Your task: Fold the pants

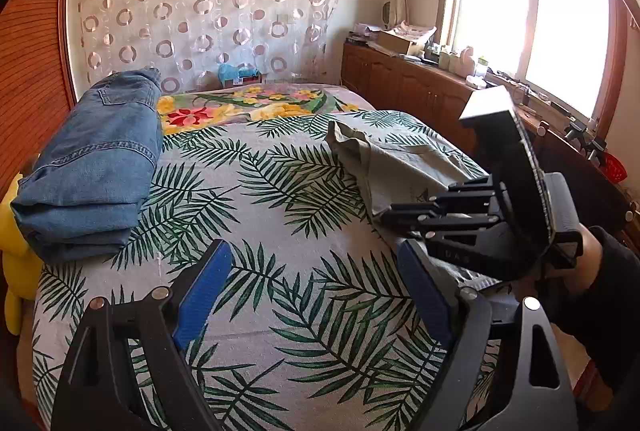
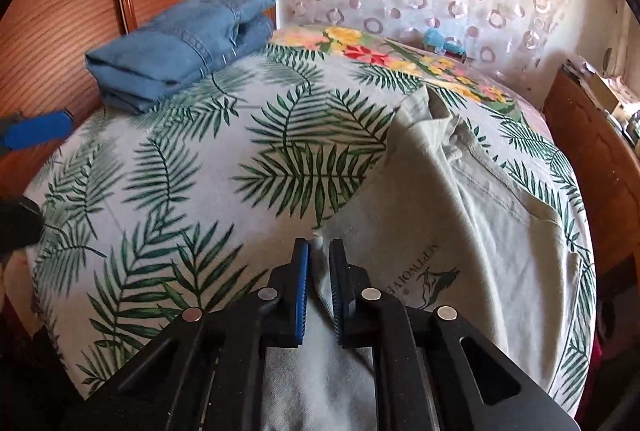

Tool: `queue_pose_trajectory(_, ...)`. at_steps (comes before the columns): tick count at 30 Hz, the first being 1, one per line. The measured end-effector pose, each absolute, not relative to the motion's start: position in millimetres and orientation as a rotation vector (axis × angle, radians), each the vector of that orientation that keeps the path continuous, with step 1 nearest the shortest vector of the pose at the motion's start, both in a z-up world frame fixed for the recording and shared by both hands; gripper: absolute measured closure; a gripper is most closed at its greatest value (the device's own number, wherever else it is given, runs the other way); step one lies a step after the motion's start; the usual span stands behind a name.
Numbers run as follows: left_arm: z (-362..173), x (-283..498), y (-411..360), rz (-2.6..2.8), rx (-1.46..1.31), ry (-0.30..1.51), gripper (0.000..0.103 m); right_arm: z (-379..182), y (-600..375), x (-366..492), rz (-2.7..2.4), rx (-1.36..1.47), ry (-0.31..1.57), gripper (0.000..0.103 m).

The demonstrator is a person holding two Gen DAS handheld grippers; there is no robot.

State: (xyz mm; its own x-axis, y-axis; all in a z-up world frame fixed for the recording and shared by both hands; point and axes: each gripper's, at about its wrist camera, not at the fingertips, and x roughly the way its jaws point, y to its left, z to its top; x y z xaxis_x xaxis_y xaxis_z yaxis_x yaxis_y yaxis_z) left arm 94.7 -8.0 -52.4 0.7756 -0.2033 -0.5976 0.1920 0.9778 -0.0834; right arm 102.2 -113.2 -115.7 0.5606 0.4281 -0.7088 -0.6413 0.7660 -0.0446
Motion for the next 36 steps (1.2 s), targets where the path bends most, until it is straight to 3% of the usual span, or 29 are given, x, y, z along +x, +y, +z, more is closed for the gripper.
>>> queue_pose_trajectory(23,-60.6,100.1,-24.4,-0.243,0.004,0.676,0.017,-66.9,-171.5,113.1,0.473,-0.335,0.614,0.100)
queue_pose_trajectory(36,-70.8,107.6,-34.9,-0.251,0.015,0.695,0.017,-66.6,-183.1,135.9,0.353,-0.403,0.595,0.100)
